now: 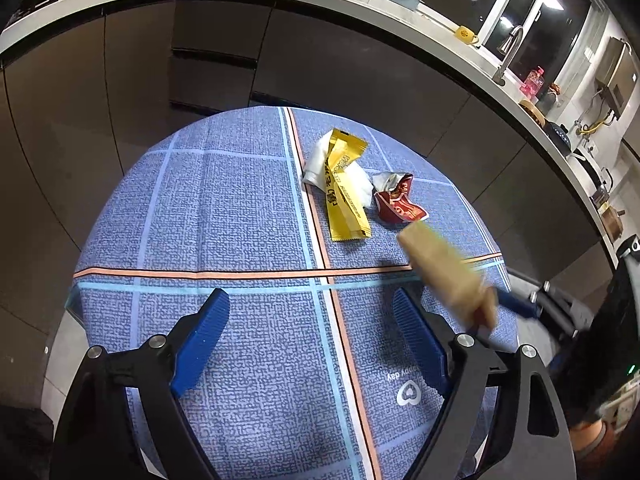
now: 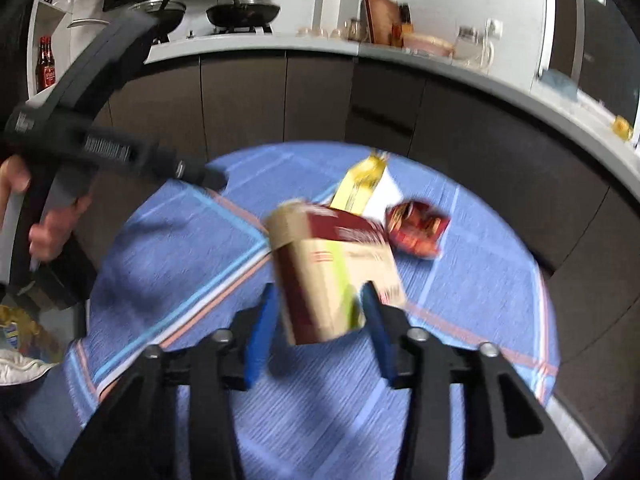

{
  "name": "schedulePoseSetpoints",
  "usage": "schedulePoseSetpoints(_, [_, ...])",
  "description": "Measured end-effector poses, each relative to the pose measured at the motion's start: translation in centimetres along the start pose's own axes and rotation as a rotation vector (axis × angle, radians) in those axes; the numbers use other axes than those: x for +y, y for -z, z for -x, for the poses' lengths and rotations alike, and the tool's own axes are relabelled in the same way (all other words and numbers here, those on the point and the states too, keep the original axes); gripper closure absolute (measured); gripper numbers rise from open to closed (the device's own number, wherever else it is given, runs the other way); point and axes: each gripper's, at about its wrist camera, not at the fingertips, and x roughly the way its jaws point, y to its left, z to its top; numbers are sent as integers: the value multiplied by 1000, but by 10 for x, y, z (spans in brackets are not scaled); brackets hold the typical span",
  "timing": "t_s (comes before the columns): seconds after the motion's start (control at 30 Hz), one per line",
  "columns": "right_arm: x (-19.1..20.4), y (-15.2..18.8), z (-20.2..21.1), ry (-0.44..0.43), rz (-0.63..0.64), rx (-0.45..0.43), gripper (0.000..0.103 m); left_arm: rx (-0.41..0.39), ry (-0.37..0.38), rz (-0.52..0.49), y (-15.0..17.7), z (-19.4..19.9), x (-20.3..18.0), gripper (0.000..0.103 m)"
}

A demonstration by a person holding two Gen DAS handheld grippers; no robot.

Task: Collect trash
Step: 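Grasp the amoxicillin box with the right tool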

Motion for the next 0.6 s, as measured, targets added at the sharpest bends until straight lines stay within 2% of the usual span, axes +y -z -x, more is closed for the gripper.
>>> schedulePoseSetpoints(0.07, [1, 9, -3, 1, -75, 48, 28, -2, -7, -1, 0, 1, 0, 23])
schedulePoseSetpoints(0.17, [-2, 15, -4, -4, -229, 60, 9, -6, -22, -3, -2, 1, 2, 23])
schedulePoseSetpoints(0.23, [-3, 14, -11, -1, -350, 87, 4, -12, -35, -4, -3, 1, 3, 23])
schedulePoseSetpoints(0.33, [1, 8, -30, -1, -486, 127, 4, -27, -51, 0, -6, 6, 6, 22])
schedulePoseSetpoints(0.5, [12, -13, -57, 91, -585, 173, 4, -50, -68, 11, -7, 16, 15, 22])
schedulePoseSetpoints(0.53, [13, -17, -62, 102, -583, 175, 4, -51, -70, 14, -8, 17, 16, 22])
schedulePoseSetpoints(0.6, [22, -27, -74, 176, -526, 197, 4, -49, -69, 19, -9, 17, 18, 22])
